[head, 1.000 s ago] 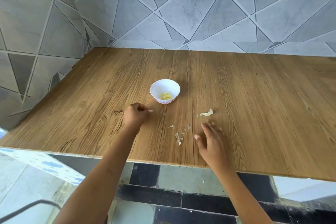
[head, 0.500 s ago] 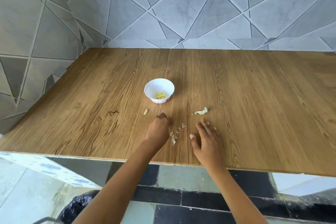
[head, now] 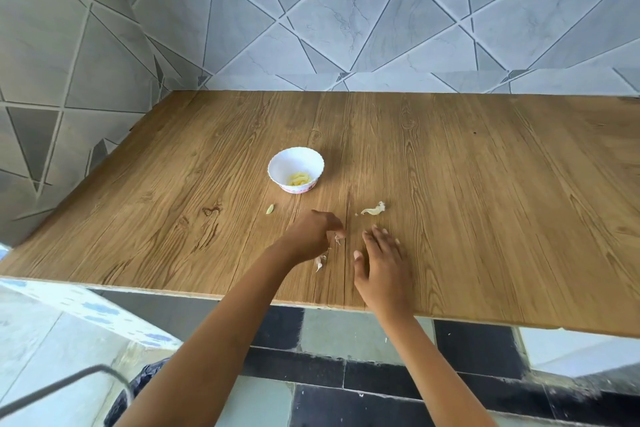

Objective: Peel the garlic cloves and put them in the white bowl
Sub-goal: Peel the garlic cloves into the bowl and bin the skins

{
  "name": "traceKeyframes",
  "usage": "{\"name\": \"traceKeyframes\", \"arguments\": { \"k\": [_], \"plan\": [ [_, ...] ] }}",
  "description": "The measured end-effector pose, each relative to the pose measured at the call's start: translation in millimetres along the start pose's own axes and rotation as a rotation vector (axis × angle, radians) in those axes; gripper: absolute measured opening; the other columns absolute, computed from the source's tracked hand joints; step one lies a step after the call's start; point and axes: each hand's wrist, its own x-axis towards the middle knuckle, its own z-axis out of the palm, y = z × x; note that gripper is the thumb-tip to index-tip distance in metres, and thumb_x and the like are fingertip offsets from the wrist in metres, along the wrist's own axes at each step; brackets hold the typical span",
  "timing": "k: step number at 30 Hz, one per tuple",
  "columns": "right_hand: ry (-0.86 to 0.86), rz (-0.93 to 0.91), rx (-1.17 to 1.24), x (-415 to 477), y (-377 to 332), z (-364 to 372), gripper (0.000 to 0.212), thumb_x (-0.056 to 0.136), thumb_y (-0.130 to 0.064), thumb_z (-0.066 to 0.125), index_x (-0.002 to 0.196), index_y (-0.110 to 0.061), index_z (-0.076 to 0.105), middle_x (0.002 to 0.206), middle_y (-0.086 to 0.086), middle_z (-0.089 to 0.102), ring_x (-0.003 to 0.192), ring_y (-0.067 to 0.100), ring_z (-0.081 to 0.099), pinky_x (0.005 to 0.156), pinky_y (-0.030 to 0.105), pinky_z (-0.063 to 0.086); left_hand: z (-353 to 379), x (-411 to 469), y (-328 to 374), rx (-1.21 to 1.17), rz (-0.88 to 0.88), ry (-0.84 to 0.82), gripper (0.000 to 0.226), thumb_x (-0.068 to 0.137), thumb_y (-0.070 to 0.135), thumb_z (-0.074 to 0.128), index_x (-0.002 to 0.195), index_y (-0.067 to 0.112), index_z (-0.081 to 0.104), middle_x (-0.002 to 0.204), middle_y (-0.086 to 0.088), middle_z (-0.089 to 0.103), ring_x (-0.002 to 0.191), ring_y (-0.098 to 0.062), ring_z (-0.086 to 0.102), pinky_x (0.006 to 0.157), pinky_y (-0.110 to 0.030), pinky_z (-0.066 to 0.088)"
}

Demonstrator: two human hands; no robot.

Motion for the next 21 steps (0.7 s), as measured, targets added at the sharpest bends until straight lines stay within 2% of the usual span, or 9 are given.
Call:
{"name": "traceKeyframes", "arguments": {
  "k": [3,6,8,11,14,17,19,21],
  "plan": [
    [0.002,-0.001,0.032,0.9,0.3,1.8,0.047,0.089,-0.029,0.037,0.114,-0.001,0.066,0.123,0.016,0.062,0.118,0.032,0.057,0.102,0.048,0.038,-2.1,-22.5,-6.1,-0.019,0.054,-0.018,0.047,0.075,-0.016,0.044,0.105,0.007,0.072,0.111,-0.006,0.069,0.104,-0.017,0.064,0.095,-0.028,0.048],
    [0.022,0.002,0.121,1.3,1.5,0.9,0.037,0.087,-0.022,0.051,0.111,0.000,0.067,0.121,0.017,0.064,0.116,0.033,0.058,0.100,0.049,0.041,0.2,-41.1,-6.4,0.013,0.086,-0.047,0.044,0.080,-0.007,0.049,0.114,0.010,0.069,0.123,-0.005,0.064,0.112,-0.016,0.060,0.101,-0.025,0.043],
    [0.042,0.019,0.260,0.5,2.3,-2.3,0.033,0.089,-0.018,0.053,0.114,-0.001,0.066,0.119,0.015,0.065,0.115,0.030,0.059,0.100,0.046,0.045,3.8,-47.1,-9.2,0.042,0.104,-0.049,0.038,0.086,0.002,0.054,0.119,0.014,0.066,0.131,-0.003,0.059,0.118,-0.015,0.056,0.102,-0.024,0.039],
    [0.008,0.103,0.569,2.7,0.5,-13.3,0.031,0.096,-0.015,0.052,0.125,-0.006,0.059,0.127,0.006,0.060,0.118,0.018,0.056,0.097,0.026,0.044,11.0,-52.4,-10.2,0.082,0.142,0.036,0.029,0.085,0.003,0.064,0.111,0.013,0.071,0.123,-0.005,0.065,0.109,-0.017,0.063,0.098,-0.029,0.048],
    [-0.062,0.239,0.941,8.7,-7.7,-26.5,0.031,0.097,-0.012,0.049,0.127,-0.007,0.056,0.126,-0.002,0.058,0.116,0.004,0.054,0.094,0.010,0.040,23.7,-58.1,-13.9,0.110,0.174,0.173,0.021,0.074,-0.002,0.074,0.092,0.008,0.075,0.098,-0.008,0.073,0.083,-0.021,0.071,0.072,-0.035,0.060],
    [-0.127,0.474,1.315,14.3,-17.0,-33.4,0.023,0.098,-0.011,0.047,0.116,-0.014,0.061,0.118,-0.001,0.063,0.110,0.003,0.058,0.095,0.017,0.046,27.2,-53.6,-10.0,0.138,0.118,0.186,0.016,0.077,-0.003,0.070,0.088,0.009,0.074,0.089,-0.007,0.072,0.074,-0.024,0.069,0.064,-0.034,0.059],
    [-0.209,0.634,1.522,19.2,-20.1,-33.6,0.022,0.099,-0.013,0.043,0.113,-0.016,0.060,0.116,0.001,0.063,0.109,0.008,0.059,0.096,0.024,0.046,20.9,-41.3,-4.8,0.159,0.014,0.153,0.014,0.083,-0.001,0.060,0.087,0.007,0.072,0.087,-0.009,0.070,0.075,-0.027,0.067,0.068,-0.036,0.056],
    [-0.252,0.770,1.679,25.9,-22.6,-34.0,0.024,0.101,-0.016,0.040,0.116,-0.012,0.059,0.116,0.004,0.063,0.109,0.013,0.059,0.096,0.027,0.045,8.2,-28.7,1.0,0.067,-0.080,0.151,0.017,0.082,-0.002,0.058,0.086,0.006,0.073,0.086,-0.008,0.072,0.077,-0.021,0.067,0.072,-0.032,0.053]
  ]
}}
